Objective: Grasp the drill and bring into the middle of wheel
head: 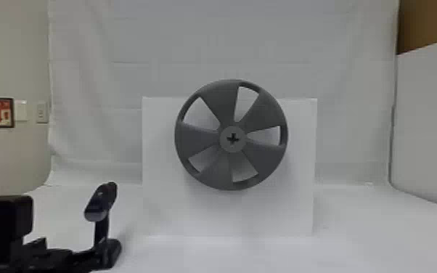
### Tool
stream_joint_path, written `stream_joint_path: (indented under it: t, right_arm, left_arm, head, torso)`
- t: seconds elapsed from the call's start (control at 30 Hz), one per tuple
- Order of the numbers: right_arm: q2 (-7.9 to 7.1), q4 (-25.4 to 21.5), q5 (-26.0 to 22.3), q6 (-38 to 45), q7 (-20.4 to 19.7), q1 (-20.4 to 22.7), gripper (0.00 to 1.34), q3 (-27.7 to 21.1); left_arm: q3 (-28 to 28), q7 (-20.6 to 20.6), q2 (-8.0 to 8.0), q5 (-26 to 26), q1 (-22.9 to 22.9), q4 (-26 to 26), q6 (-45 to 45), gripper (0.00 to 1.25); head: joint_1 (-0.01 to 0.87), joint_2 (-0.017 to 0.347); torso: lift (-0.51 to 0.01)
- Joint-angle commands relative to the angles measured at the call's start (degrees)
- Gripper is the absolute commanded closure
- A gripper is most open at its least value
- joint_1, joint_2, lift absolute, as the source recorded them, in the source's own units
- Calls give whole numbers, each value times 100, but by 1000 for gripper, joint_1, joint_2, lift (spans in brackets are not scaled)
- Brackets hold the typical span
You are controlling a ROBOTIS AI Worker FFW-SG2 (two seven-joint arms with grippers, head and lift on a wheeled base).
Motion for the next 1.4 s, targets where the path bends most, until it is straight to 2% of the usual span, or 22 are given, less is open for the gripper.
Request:
stream_joint_path:
  t: [0.0,0.2,0.4,0.63,1.37]
  right_arm:
    - [-9,-2,0,3,0,8,94,-1]
    - [0,-2,9,3,0,0,94,17]
    - [9,-2,26,12,0,0,94,26]
    - [17,7,61,3,0,0,94,61]
    - [53,7,149,30,0,-9,94,166]
  left_arm:
    - [-4,0,-9,-9,0,0,1,108]
    - [-13,35,-17,-80,0,9,-8,110]
    - [-101,185,-105,-264,-61,149,-60,102]
    - [-224,185,-149,-273,-158,677,-605,108]
    - [-567,273,-193,-291,-932,2065,-1194,110]
  head:
    - [54,31]
    - [54,31]
    - [54,31]
    - [54,31]
    - [54,31]
  torso:
    - [-403]
    - [-403]
    - [-403]
    - [-403]
    - [-403]
